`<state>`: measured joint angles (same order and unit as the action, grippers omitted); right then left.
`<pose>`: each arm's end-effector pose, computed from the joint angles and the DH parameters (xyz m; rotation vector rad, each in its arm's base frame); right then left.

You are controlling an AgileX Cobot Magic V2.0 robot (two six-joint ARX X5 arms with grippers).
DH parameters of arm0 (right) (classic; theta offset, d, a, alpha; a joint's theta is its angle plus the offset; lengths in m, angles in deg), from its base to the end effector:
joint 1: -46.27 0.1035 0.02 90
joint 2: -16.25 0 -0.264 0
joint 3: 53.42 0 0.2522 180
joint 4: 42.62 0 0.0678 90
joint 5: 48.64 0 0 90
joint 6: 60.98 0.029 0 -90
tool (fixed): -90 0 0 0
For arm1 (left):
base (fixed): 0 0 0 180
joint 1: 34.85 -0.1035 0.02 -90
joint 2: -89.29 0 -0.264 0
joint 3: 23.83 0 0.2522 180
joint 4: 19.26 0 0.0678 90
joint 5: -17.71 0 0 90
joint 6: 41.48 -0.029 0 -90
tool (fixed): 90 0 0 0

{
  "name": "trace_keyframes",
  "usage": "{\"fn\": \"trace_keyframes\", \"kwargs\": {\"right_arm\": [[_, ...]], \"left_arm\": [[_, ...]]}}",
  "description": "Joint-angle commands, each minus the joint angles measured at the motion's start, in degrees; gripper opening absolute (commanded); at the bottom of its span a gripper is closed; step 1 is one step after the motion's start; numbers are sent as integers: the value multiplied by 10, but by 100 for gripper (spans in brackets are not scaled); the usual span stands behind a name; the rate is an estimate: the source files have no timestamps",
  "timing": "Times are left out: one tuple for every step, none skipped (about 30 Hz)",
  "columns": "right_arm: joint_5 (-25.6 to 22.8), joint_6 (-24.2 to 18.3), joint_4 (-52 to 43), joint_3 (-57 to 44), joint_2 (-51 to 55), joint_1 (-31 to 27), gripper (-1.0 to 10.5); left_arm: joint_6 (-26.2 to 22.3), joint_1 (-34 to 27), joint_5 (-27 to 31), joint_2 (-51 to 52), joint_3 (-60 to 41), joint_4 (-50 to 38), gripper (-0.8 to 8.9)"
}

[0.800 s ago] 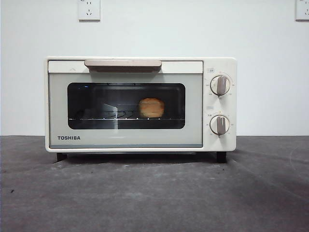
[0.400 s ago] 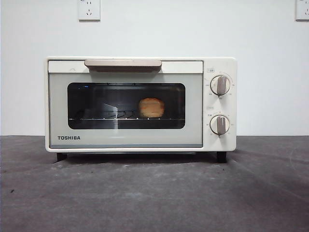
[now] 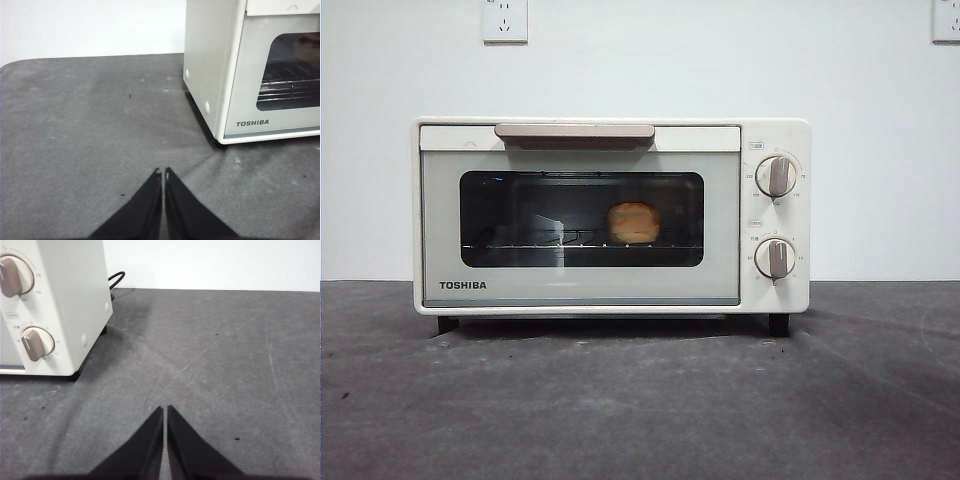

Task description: The left arm flap open the oven, the right arm pick bread and place it into oven, the left arm flap close the oven

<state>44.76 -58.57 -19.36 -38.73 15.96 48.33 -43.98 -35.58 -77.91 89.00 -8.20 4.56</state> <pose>0.0958 0.0052 0.1527 0.0438 0.1567 0.0918 0.0949 -0.0016 0.1573 0.0353 0.1459 -0.0884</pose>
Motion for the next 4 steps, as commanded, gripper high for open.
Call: {"fn": "trace_keyframes", "kwargs": {"right_arm": [[0,5,-6,-4,1,-1,7],[0,5,-6,-4,1,-1,7],[0,5,-6,-4,1,-1,7],[0,5,-6,-4,1,-1,7]], "left_arm": [[-9,0,2,1,-12,2,19],[-9,0,2,1,-12,2,19],[-9,0,2,1,-12,2,19],[-9,0,2,1,-12,2,19]]}}
